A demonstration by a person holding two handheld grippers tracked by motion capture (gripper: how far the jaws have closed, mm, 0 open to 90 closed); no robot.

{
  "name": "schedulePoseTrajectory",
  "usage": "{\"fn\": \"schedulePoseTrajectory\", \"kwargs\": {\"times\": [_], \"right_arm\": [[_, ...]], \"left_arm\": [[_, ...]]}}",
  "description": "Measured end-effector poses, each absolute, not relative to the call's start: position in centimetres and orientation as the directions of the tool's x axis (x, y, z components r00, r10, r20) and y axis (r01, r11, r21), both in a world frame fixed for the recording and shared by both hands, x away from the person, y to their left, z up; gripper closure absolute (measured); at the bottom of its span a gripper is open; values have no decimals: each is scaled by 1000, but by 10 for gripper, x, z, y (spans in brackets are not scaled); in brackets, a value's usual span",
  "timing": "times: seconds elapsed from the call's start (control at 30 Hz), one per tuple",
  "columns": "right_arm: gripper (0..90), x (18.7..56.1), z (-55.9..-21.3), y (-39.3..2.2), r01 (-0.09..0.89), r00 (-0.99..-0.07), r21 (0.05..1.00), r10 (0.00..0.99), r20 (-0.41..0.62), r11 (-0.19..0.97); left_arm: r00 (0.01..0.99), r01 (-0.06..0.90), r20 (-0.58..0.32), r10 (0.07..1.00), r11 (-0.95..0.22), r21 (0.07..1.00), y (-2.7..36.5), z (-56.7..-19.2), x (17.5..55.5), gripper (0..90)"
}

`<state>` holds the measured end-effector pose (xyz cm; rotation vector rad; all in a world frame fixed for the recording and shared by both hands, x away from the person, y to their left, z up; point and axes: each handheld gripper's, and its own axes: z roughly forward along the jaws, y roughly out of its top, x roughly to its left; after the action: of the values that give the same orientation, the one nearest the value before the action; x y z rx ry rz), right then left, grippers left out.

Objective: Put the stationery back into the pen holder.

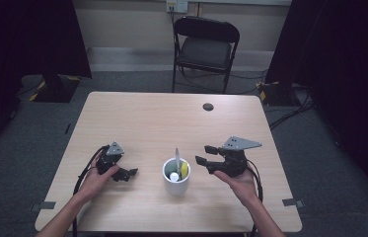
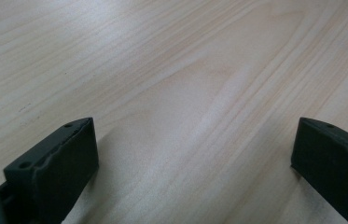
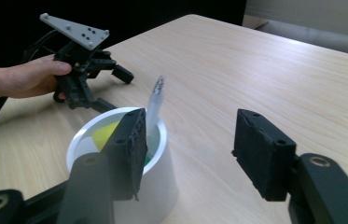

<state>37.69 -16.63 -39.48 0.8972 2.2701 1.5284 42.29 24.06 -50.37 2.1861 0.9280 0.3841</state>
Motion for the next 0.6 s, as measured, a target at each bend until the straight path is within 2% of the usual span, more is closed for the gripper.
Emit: {"fn": "schedulePoseTrajectory", "kwargs": {"times": [0.6], "right_arm": [[358, 381, -407, -201, 410, -678, 881, 724, 122, 235]], "left_arm": [[694, 503, -1, 720, -484, 716, 241, -503, 422, 1]]}}
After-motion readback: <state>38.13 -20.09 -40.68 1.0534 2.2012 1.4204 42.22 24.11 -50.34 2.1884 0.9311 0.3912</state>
